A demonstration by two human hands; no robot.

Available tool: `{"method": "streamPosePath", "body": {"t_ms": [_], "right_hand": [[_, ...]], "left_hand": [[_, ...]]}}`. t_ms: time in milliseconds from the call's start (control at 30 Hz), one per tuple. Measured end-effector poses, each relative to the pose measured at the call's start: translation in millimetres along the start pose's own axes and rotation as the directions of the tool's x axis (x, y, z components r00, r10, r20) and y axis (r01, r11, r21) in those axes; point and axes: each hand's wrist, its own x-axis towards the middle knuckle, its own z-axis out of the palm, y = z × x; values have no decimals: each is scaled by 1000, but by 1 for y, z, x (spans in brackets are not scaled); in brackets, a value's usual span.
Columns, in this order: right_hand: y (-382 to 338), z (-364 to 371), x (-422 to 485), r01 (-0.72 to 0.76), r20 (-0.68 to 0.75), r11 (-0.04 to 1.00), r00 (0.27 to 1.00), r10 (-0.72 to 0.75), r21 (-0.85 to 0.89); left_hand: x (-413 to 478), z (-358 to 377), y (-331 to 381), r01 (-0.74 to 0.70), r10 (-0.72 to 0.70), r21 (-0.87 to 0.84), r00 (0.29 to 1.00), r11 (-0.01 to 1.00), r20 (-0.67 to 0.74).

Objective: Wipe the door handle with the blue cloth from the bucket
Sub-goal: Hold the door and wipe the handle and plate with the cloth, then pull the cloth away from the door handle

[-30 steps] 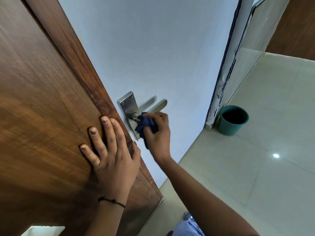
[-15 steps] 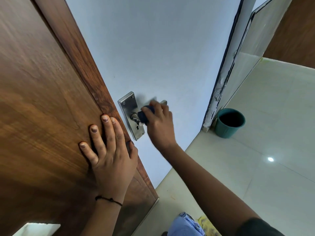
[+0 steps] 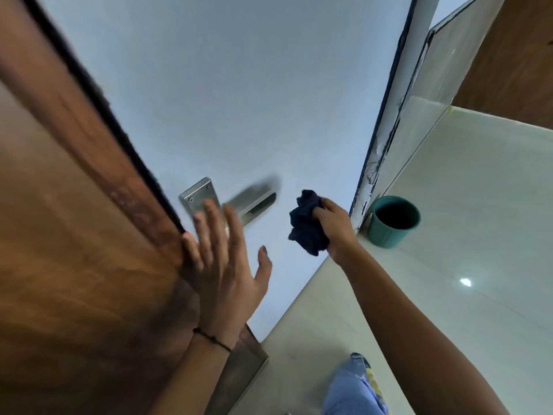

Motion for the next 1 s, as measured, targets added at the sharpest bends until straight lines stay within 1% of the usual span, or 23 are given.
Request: {"method": "streamPosePath", "body": {"t_ms": [67,100,133,167,200,233,267,300,333,367,400,433,533,600,667,700,767,867,933,1000], "right_hand": [[4,-29,0,-160,12,956,987,162,245],[4,-47,0,-203,25,918,978,206,340],[3,-66,1,-221,44,884,974,222,411],[1,-83,2,-224,64,855,973,220,468],[-3,-105,5,-209,69,837,977,202,506],[-8,-126,7,-199,90,820,980,179,536],[-15,-148,8,-206,125,803,978,164,559],[-24,-170,9,-213,167,795,976,142,568],[-30,-188,9,-204,194,809,974,114,551],[-37,-210,13,-179,204,842,975,84,510],[-41,-232,18,-140,200,882,978,53,450],[-46,-253,22,-92,184,917,983,21,389],[-58,-319,41,12,72,971,997,-29,237],[-68,-356,55,18,18,993,1000,-21,114],[-75,-384,70,-4,-61,1000,998,4,0],[-78,-398,81,-17,-100,1000,995,15,-18],[-86,-424,104,-38,-153,999,987,41,23],[-97,-457,148,-104,-180,960,972,153,259],[-98,-482,189,-166,-214,915,942,257,368],[-100,-503,232,-218,-207,895,926,316,390]], "left_hand": [[10,20,28,-40,67,-244,992,969,106],[13,33,47,-2,79,-386,980,922,185],[16,44,67,110,57,-522,954,846,294],[21,54,86,295,10,-616,897,730,441],[28,64,109,500,-30,-641,802,582,597],[34,74,132,681,-40,-601,675,418,736],[41,85,158,817,-11,-520,539,248,842],[49,98,184,898,33,-426,425,109,905],[54,108,206,938,82,-344,341,25,936],[60,119,233,958,127,-288,288,-22,949],[65,128,260,965,157,-257,260,-44,953],[70,137,288,968,176,-245,251,-52,952],[82,163,363,972,207,-216,230,-86,951],[89,181,406,976,233,-189,210,-108,950],[94,199,435,976,224,-198,214,-94,951],[98,210,449,975,214,-204,217,-82,952],[108,234,471,976,208,-192,209,-100,955],[121,281,493,972,218,-137,178,-191,959],[129,323,511,971,239,-87,141,-220,961],[138,368,532,971,257,-25,88,-237,962]]}}
